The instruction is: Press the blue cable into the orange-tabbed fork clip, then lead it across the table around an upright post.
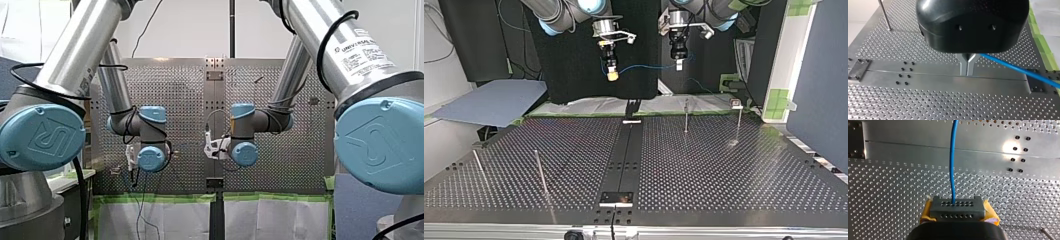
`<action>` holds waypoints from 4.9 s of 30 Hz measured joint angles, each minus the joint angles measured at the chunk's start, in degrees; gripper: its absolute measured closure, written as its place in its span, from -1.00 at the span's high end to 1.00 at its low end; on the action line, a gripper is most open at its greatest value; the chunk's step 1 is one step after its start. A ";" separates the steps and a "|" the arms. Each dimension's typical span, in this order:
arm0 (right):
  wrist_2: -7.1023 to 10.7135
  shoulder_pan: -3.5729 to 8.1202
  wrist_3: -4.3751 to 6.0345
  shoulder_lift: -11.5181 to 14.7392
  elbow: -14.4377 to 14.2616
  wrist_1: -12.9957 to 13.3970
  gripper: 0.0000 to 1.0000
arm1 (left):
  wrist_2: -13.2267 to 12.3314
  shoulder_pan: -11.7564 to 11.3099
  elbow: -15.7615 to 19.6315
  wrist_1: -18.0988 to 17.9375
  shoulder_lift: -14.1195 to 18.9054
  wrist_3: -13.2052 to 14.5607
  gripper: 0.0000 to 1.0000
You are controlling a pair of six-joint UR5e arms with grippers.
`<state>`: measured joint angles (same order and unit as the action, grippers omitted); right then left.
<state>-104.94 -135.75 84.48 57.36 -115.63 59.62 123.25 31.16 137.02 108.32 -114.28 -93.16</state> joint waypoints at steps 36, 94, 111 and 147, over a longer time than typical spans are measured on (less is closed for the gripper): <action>-4.95 -2.48 -0.17 -5.00 5.00 -4.93 -1.00 | -0.42 -0.55 0.06 -0.11 -5.37 0.00 -1.00; 6.52 0.93 11.48 -14.93 20.11 -9.62 -1.00 | -19.23 -15.39 -0.02 -5.86 -8.58 -13.63 -1.00; 8.92 2.20 11.69 -23.68 28.20 -11.02 -1.00 | -27.13 -23.29 -2.06 0.84 -8.79 -13.25 -1.00; 10.34 4.32 11.69 -25.16 31.73 -12.60 -1.00 | -32.59 -29.03 -12.59 7.90 -16.52 -14.33 -1.00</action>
<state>-94.59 -131.43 96.17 32.20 -83.90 47.02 90.65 2.13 124.43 116.22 -130.80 -107.49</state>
